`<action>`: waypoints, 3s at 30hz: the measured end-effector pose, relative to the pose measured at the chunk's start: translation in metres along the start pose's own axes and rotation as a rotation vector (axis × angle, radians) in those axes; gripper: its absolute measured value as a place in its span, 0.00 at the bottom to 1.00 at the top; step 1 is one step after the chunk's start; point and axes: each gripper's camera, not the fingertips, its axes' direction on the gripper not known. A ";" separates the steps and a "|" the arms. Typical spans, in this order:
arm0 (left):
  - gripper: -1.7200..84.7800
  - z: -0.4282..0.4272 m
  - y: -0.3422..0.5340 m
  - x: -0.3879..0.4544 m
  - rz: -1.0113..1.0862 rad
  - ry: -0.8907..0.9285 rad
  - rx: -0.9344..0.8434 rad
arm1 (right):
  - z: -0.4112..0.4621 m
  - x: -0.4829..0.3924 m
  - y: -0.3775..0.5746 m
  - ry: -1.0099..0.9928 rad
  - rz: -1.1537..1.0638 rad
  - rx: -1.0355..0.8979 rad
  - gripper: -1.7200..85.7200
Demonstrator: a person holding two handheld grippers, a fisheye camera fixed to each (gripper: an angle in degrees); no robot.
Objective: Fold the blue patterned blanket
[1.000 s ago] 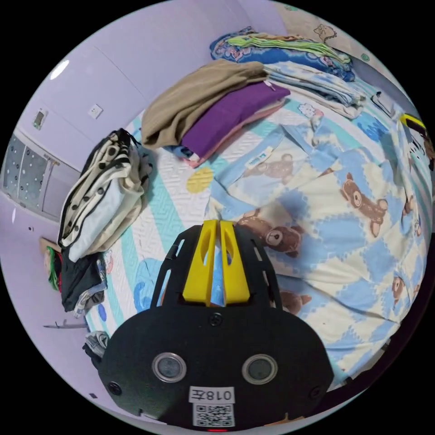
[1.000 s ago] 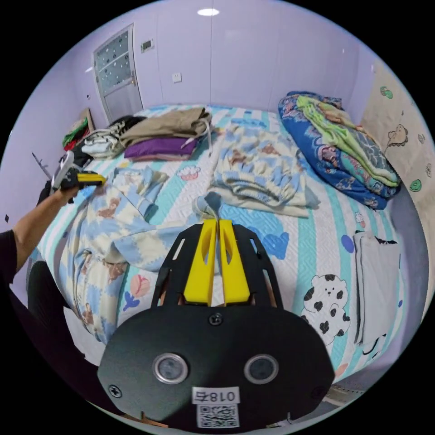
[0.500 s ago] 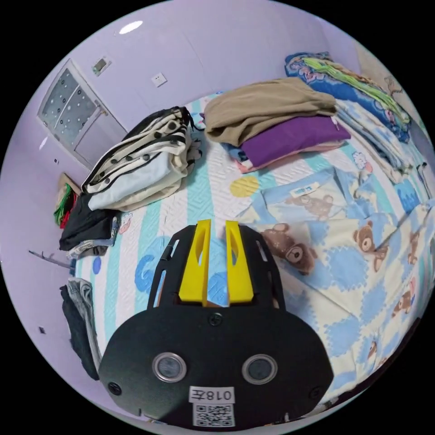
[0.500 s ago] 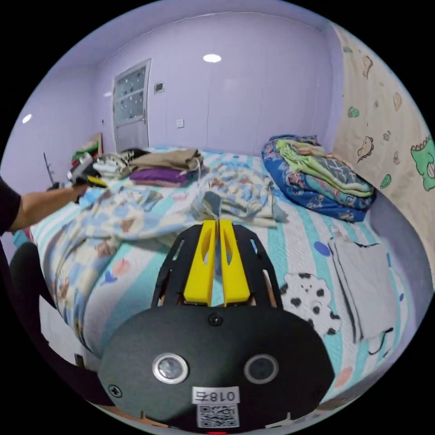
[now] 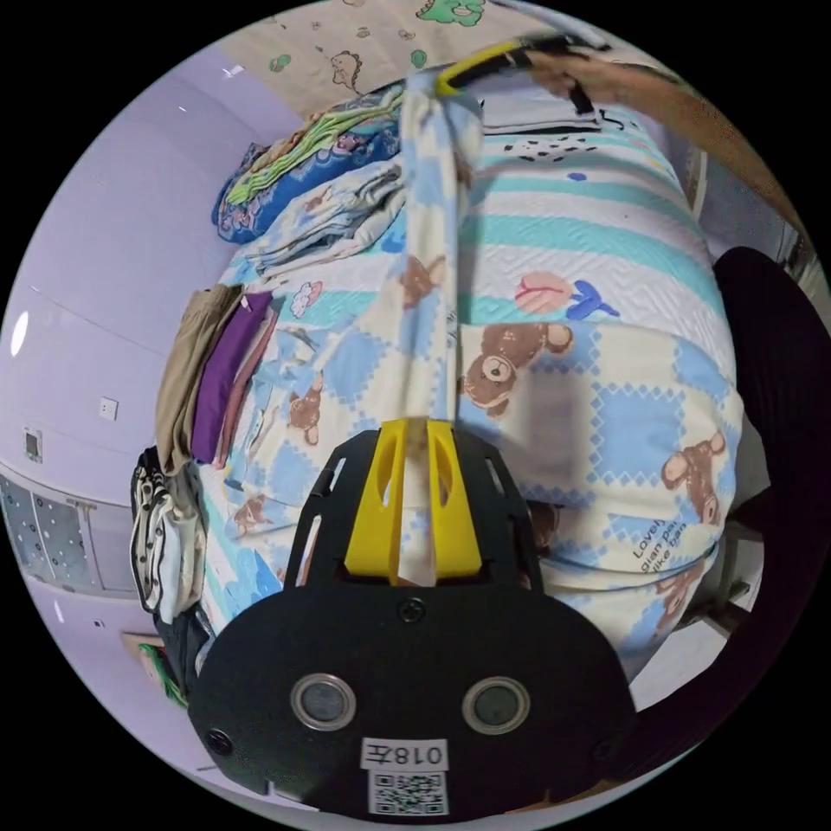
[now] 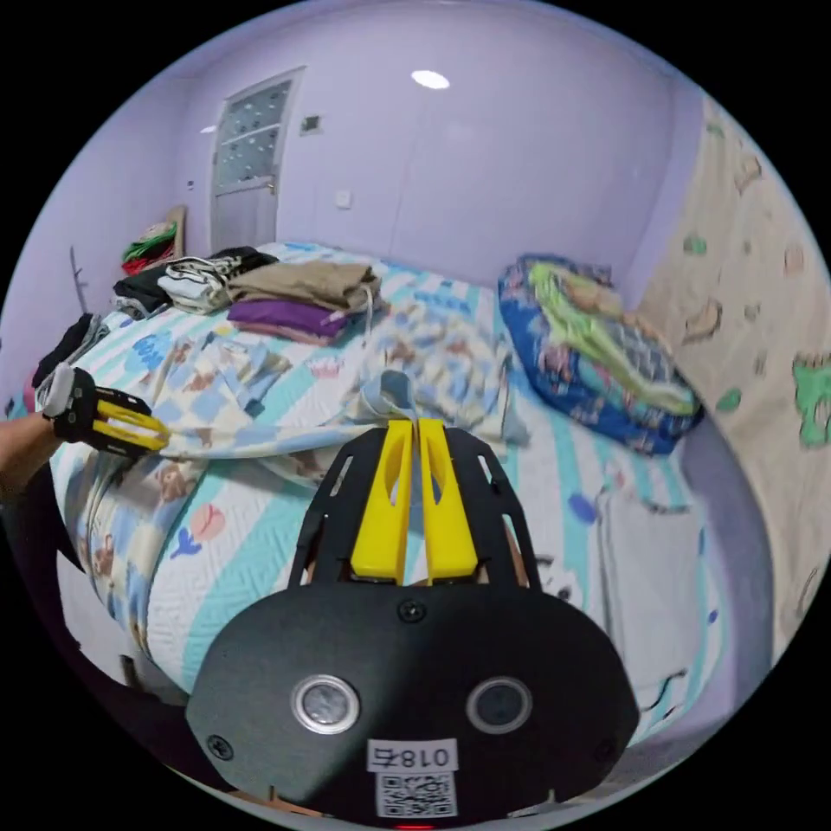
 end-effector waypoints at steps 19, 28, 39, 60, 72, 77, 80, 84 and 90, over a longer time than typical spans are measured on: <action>0.01 -0.066 0.045 -0.108 -0.144 0.152 0.199 | -0.056 0.029 0.171 -0.078 0.105 -0.241 0.08; 0.01 -0.090 -0.054 -0.102 -0.013 0.168 0.367 | -0.047 0.060 0.162 -0.280 0.374 -0.179 0.12; 0.03 -0.092 -0.046 -0.032 0.095 0.071 0.260 | -0.010 0.090 0.110 -0.328 0.351 -0.351 0.03; 0.01 -0.081 0.011 -0.047 -0.146 -0.217 -0.072 | -0.011 0.132 0.009 -0.270 0.204 -0.380 0.01; 0.01 -0.099 0.024 -0.053 -0.122 -0.194 0.012 | 0.002 0.138 0.046 -0.361 0.282 -0.367 0.01; 0.01 -0.085 0.036 -0.046 -0.098 -0.134 -0.007 | 0.027 0.123 0.081 -0.441 0.263 -0.583 0.03; 0.02 -0.074 0.037 -0.036 -0.063 -0.157 -0.061 | 0.025 0.122 0.100 -0.415 0.311 -0.554 0.07; 0.06 -0.088 0.051 -0.037 -0.065 -0.160 0.017 | 0.008 0.136 0.089 -0.381 0.364 -0.362 0.11; 0.06 -0.112 0.088 -0.102 -0.476 -0.143 0.272 | 0.055 0.127 0.054 -0.286 0.326 -0.316 0.13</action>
